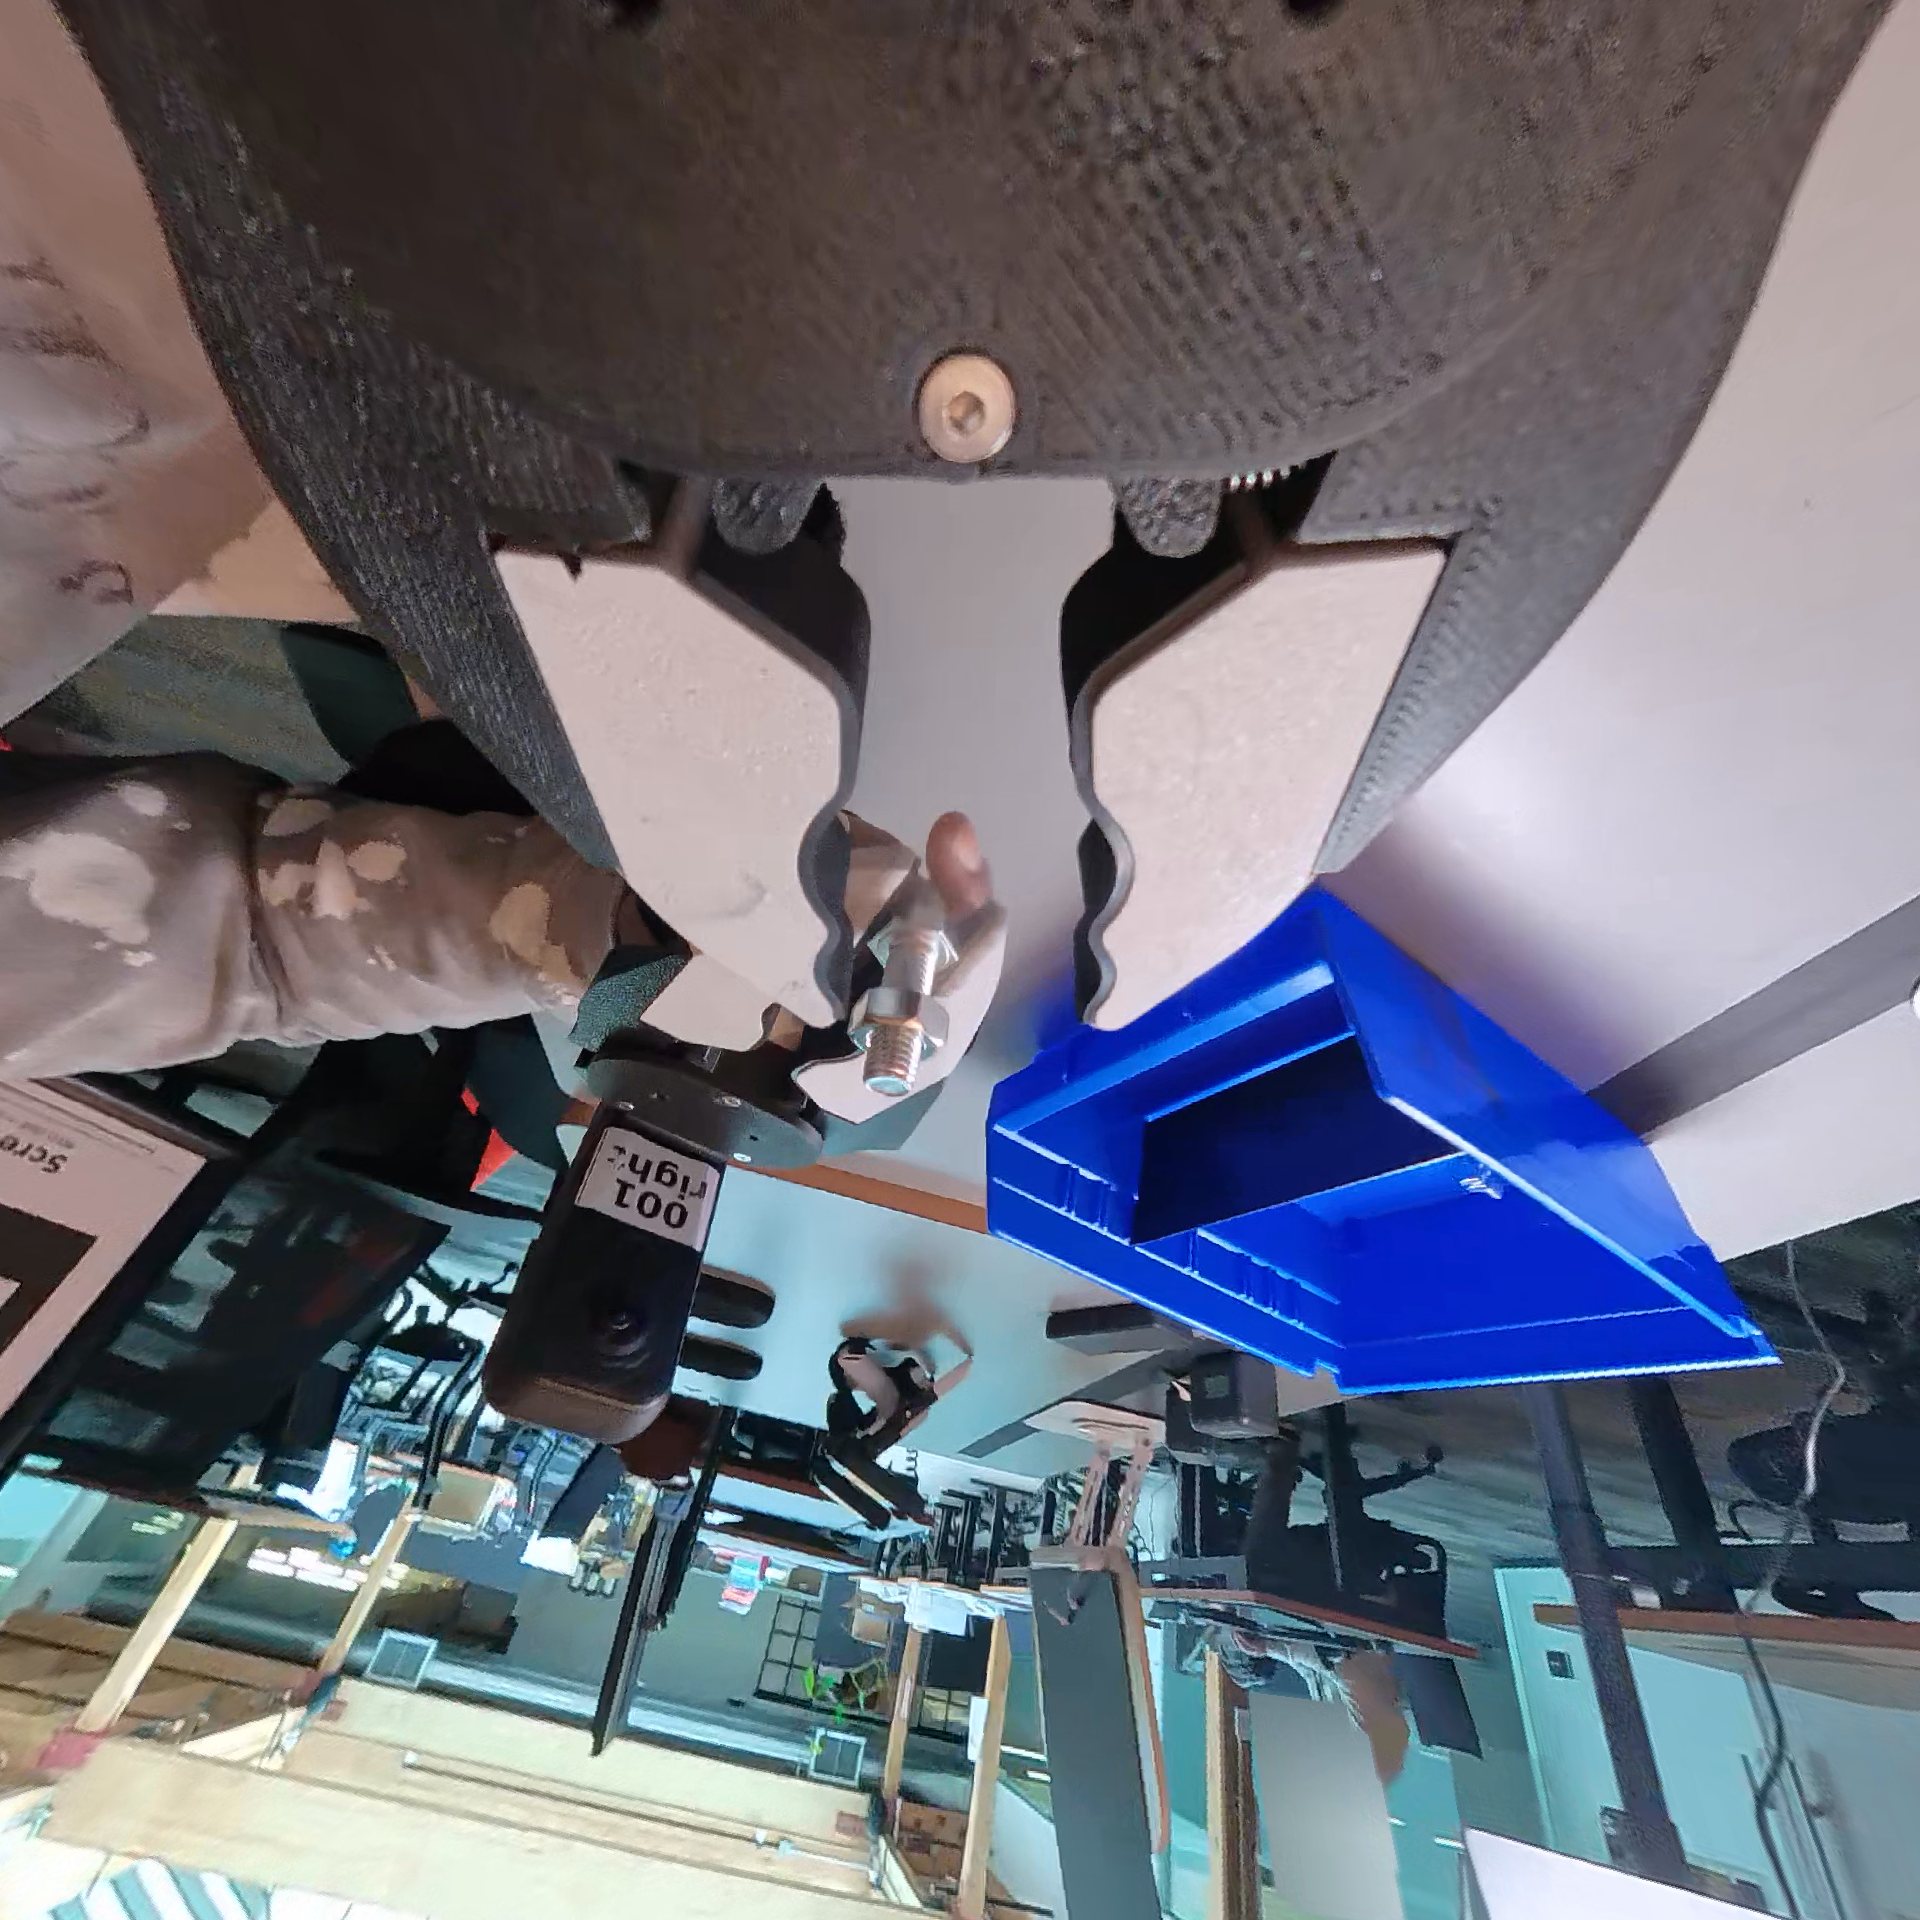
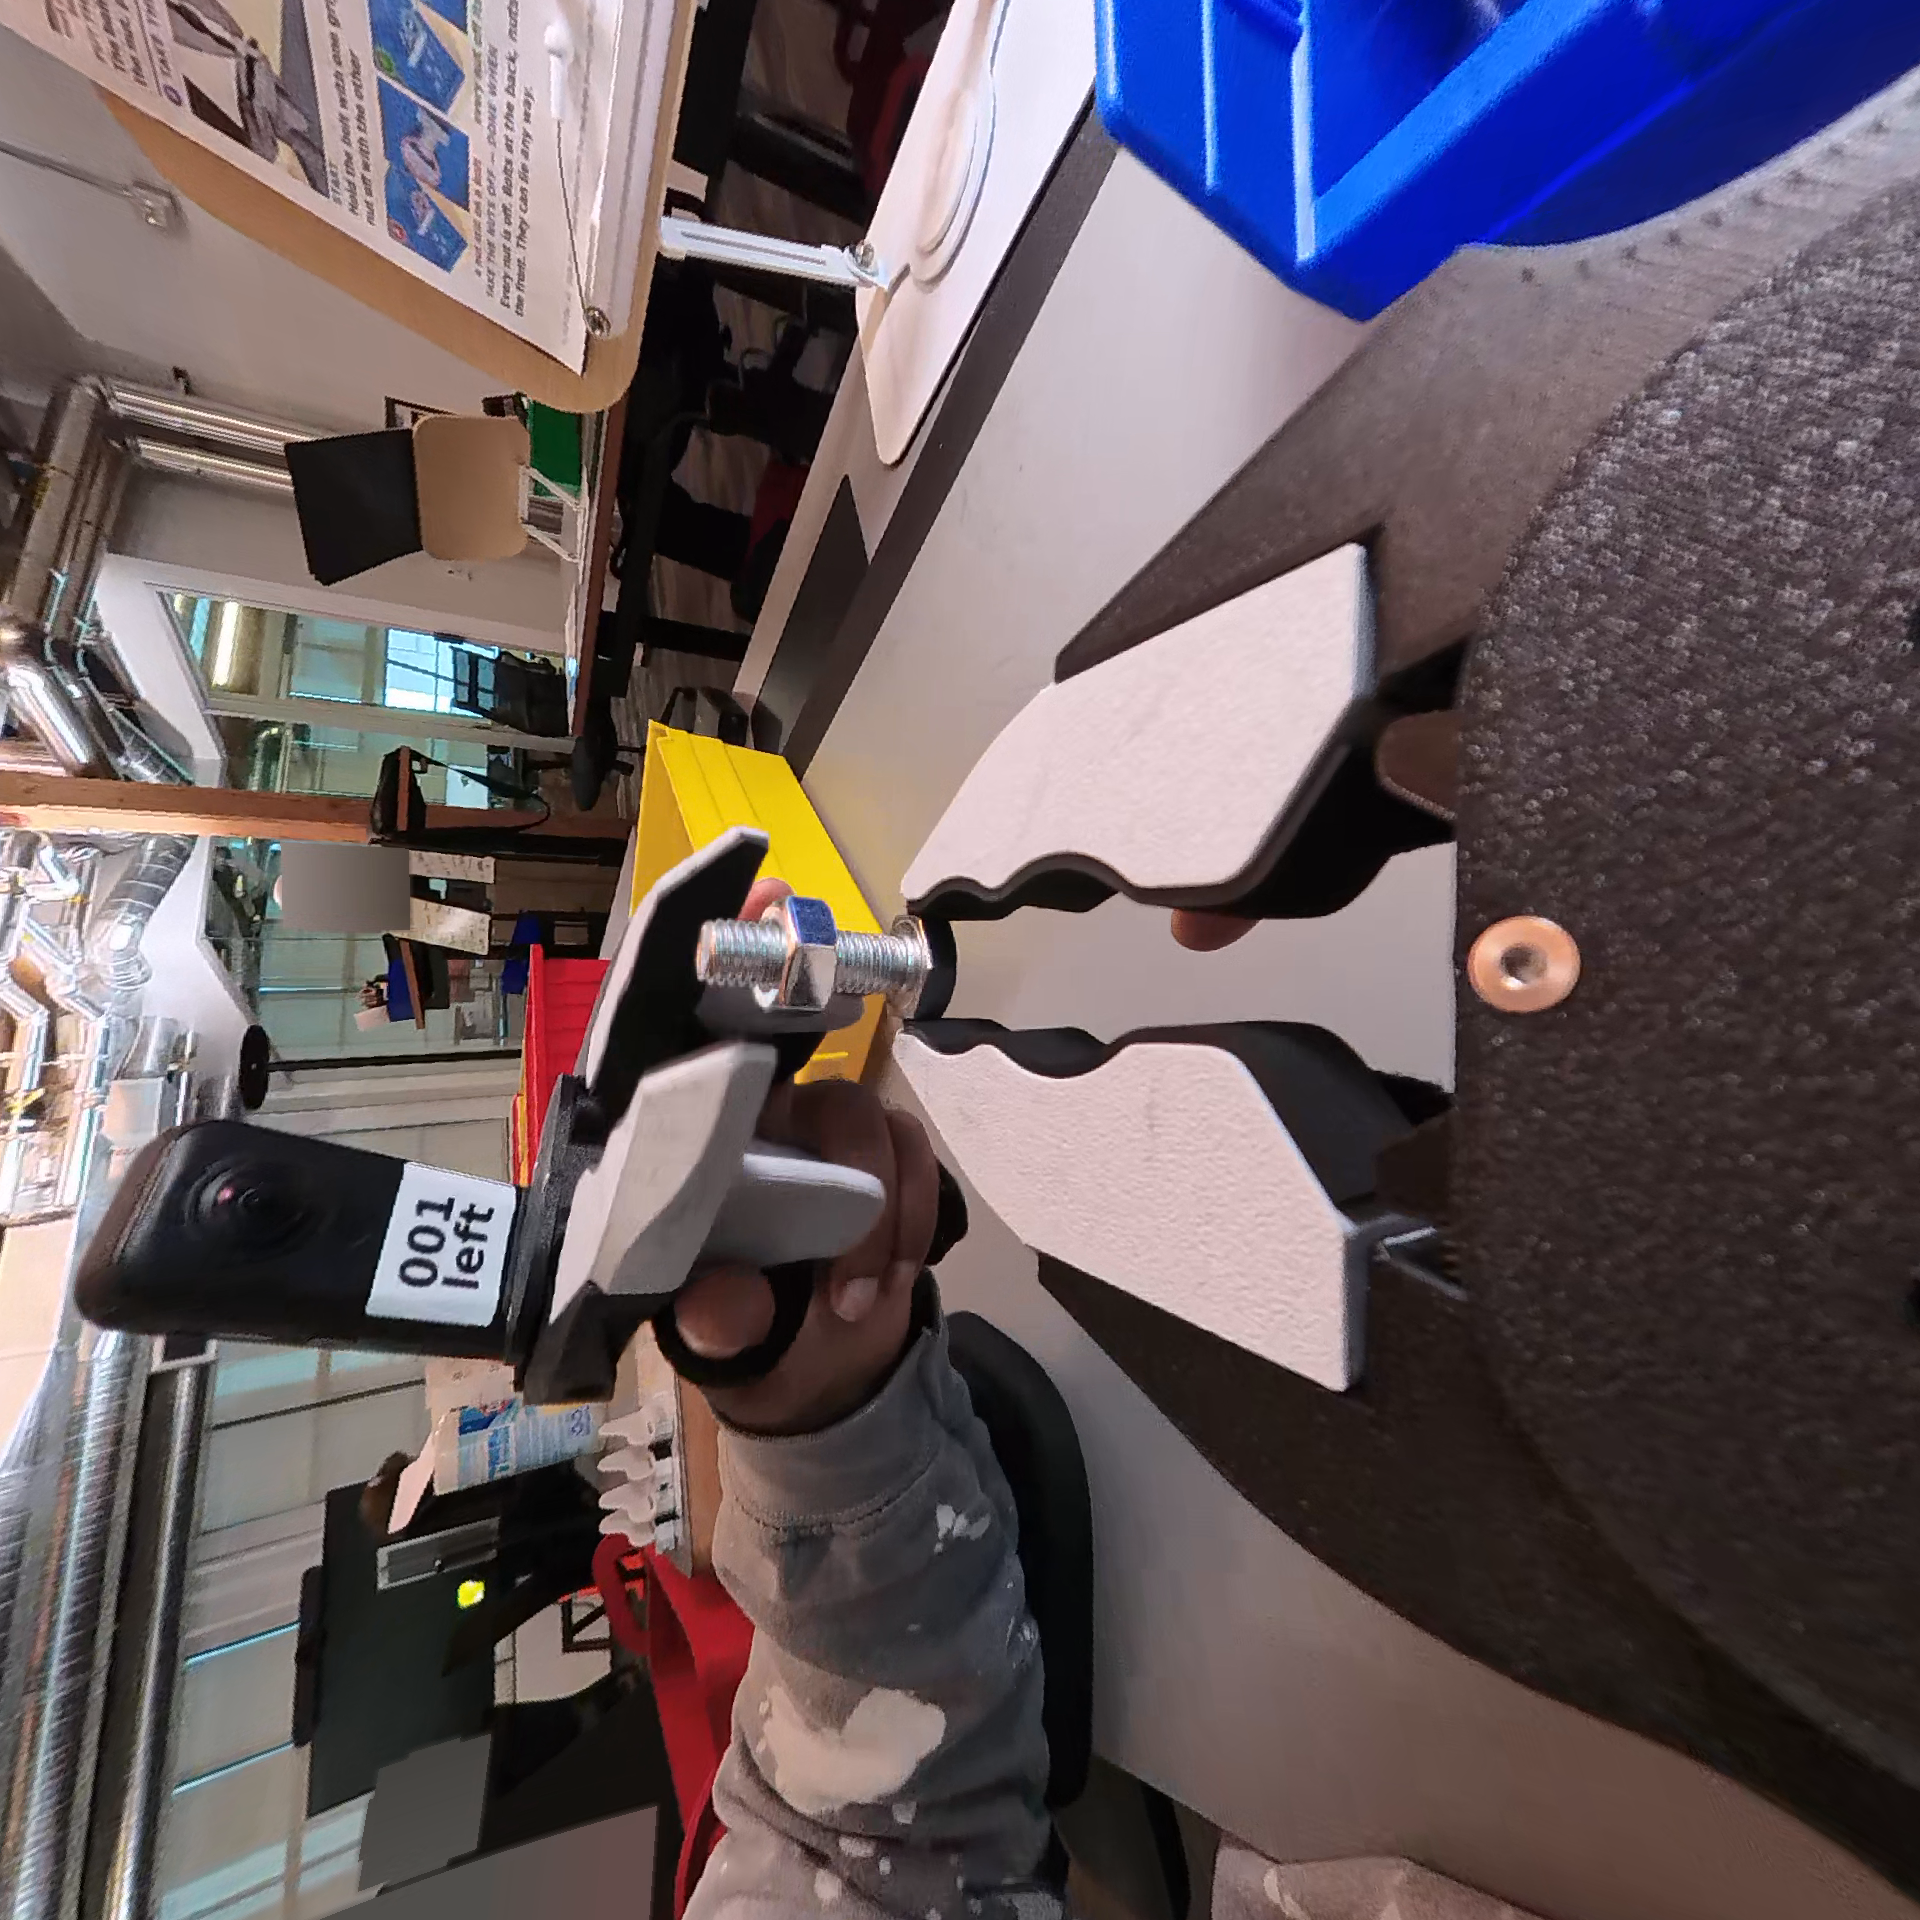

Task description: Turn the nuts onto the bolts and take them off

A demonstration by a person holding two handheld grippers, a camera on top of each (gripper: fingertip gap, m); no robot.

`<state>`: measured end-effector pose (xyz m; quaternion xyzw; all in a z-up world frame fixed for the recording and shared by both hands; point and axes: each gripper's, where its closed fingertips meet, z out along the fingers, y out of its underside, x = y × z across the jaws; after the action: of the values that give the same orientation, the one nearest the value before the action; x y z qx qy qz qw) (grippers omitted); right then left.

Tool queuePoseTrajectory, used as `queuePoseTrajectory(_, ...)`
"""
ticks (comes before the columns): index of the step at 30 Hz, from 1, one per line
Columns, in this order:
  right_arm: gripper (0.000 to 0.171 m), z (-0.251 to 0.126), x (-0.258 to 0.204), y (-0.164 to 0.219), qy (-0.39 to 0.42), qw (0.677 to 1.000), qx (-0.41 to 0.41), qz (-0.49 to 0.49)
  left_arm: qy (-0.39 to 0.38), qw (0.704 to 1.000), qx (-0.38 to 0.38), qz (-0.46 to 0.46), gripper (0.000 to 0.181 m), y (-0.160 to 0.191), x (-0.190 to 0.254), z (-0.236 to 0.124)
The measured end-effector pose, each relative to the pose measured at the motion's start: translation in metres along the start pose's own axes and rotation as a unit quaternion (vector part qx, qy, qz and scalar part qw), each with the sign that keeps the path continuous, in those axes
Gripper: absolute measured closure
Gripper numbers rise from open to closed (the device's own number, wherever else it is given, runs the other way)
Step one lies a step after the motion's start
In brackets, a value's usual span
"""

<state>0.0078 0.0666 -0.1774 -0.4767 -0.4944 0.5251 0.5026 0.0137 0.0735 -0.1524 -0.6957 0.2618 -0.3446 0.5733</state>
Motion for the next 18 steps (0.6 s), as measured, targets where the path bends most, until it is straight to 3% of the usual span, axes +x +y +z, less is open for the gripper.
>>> queuePoseTrajectory(2,0.153,0.001,-0.002,-0.001,0.0,1.0,0.001,-0.001,-0.012,1.0,-0.003,0.014,0.143,0.001,-0.001,0.002)
queuePoseTrajectory(4,0.153,-0.002,-0.002,-0.005,-0.01,1.0,0.014,0.003,-0.065,0.998,-0.006,0.017,0.164,0.001,-0.019,-0.003)
queuePoseTrajectory(13,0.153,0.0,0.0,-0.001,0.002,1.0,0.001,-0.001,-0.007,1.0,-0.005,0.014,0.139,0.001,0.001,0.001)
queuePoseTrajectory(15,0.153,0.0,-0.001,-0.002,0.005,1.0,0.001,-0.002,-0.015,1.0,-0.004,0.02,0.143,0.001,-0.001,0.002)
queuePoseTrajectory(17,0.153,-0.002,0.0,-0.004,0.0,1.0,0.011,0.003,-0.06,0.998,-0.007,0.02,0.162,0.001,-0.016,-0.002)
queuePoseTrajectory(18,0.153,-0.003,0.0,-0.007,-0.003,1.0,0.018,0.007,-0.072,0.997,-0.008,0.028,0.162,0.001,-0.022,-0.005)
